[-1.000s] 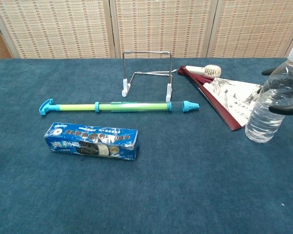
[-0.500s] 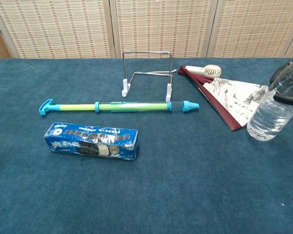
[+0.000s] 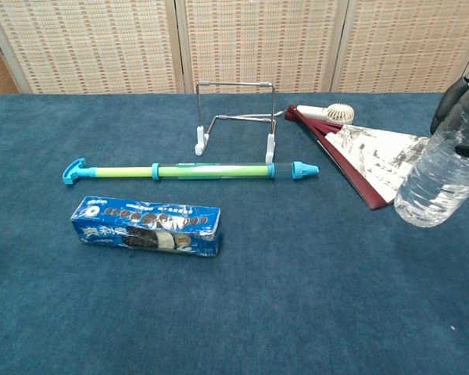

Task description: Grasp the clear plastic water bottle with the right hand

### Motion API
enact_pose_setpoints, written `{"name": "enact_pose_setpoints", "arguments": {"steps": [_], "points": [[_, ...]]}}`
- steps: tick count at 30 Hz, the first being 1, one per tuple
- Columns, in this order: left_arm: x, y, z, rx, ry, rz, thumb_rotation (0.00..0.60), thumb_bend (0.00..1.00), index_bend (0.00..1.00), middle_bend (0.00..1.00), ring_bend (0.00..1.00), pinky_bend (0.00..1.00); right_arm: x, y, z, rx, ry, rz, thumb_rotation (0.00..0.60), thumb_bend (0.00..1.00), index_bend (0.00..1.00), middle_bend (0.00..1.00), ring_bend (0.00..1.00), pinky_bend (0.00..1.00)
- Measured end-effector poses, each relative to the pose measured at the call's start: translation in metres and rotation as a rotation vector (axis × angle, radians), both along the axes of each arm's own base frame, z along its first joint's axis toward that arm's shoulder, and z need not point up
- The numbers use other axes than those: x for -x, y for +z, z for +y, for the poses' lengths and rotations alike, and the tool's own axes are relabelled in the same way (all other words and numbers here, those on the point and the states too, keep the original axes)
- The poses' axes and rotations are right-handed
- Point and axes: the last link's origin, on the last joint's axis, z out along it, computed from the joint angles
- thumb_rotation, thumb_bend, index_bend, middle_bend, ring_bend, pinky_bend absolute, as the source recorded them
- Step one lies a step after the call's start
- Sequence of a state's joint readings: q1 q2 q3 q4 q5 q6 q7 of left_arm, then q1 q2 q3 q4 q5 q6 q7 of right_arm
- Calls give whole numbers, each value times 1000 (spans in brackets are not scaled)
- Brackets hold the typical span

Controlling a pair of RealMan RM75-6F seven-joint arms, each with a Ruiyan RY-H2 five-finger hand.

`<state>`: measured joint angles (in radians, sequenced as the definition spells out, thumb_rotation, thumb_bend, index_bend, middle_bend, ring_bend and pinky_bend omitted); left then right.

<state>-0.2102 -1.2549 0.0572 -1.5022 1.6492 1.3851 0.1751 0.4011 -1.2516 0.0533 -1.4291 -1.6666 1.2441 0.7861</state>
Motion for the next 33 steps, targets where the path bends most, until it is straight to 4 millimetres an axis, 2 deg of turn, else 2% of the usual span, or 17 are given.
{"name": "enact_pose_setpoints", "arguments": {"steps": [10,15,18,21,28,33], "points": [[0,-1,0,1,2,1,600,359,285,278,259,407,7,-12,-7,365,69,559,600,351,700,650,524,559],[0,-1,0,1,1,5,600,360,285,278,259,407,6,-19,-5,379,88,644,600,350,704,654,527,564],[0,-1,0,2,2,4,600,359,285,278,259,407,5,-21,-4,330,88,589,600,351,704,654,527,564],[0,-1,0,1,1,4,600,358,285,278,259,407,3,-22,-2,243,71,449,600,351,704,654,527,564],[0,-2,-1,5,2,9,600,359,285,278,259,407,2,-18,-2,-34,-50,-99,600,351,706,657,529,566],[0,-1,0,2,0,8,600,359,285,279,259,407,6,-15,-5,-107,-129,-350,600,351,708,658,531,567]]}}
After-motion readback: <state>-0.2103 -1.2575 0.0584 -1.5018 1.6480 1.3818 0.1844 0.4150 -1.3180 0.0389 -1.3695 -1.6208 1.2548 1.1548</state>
